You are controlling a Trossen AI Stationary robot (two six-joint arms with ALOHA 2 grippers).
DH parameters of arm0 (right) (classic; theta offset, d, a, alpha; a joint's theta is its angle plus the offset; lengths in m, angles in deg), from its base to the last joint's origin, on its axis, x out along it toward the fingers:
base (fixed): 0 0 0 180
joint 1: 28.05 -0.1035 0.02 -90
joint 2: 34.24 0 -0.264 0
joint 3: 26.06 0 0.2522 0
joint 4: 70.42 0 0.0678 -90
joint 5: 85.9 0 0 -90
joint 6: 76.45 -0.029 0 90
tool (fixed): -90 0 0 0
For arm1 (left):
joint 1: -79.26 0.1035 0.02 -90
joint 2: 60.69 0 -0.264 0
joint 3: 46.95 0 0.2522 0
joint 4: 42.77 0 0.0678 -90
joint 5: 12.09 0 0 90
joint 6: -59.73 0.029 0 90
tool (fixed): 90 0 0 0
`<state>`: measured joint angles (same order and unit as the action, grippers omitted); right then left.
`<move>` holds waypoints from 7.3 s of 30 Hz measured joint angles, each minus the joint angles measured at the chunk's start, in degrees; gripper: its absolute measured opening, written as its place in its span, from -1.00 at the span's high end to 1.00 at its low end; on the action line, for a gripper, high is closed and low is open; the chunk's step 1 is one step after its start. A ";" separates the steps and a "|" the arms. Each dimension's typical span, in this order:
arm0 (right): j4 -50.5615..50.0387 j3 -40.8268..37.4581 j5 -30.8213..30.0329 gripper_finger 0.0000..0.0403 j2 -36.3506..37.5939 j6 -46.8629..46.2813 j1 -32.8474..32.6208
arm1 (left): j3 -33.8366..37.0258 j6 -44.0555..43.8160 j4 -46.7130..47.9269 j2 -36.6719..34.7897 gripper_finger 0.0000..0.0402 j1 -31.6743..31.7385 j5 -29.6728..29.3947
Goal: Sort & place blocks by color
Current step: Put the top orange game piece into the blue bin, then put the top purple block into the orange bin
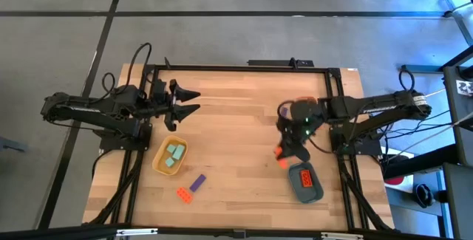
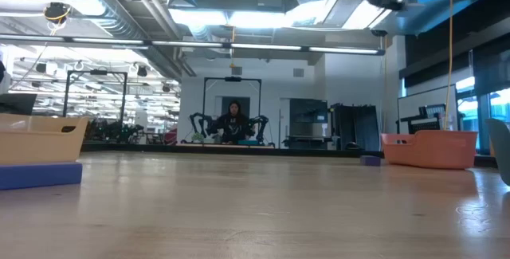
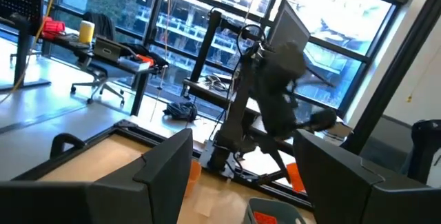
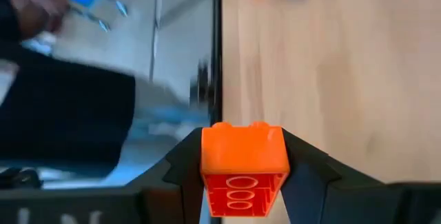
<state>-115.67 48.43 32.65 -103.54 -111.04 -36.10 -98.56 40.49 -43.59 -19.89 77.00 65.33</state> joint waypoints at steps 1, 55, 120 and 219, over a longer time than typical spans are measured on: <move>-2.40 0.00 -0.02 0.29 0.00 -1.76 -1.75 | 0.00 0.01 -0.01 0.00 -0.21 0.00 -0.02; 4.75 -24.44 -17.93 -0.29 -6.72 -64.78 -25.26 | -0.02 0.39 1.28 0.00 -0.21 0.00 -6.47; -26.11 8.90 -46.49 -0.32 -23.39 -26.45 20.45 | -0.04 0.39 1.04 0.02 -0.21 0.09 -4.42; -0.23 1.60 -26.84 0.48 -29.53 0.15 17.71 | -0.03 0.12 0.80 0.00 -0.21 0.09 -3.50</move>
<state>-115.90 50.03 5.82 -133.07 -110.89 -18.39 -98.59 40.60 -42.79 -19.90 77.08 61.83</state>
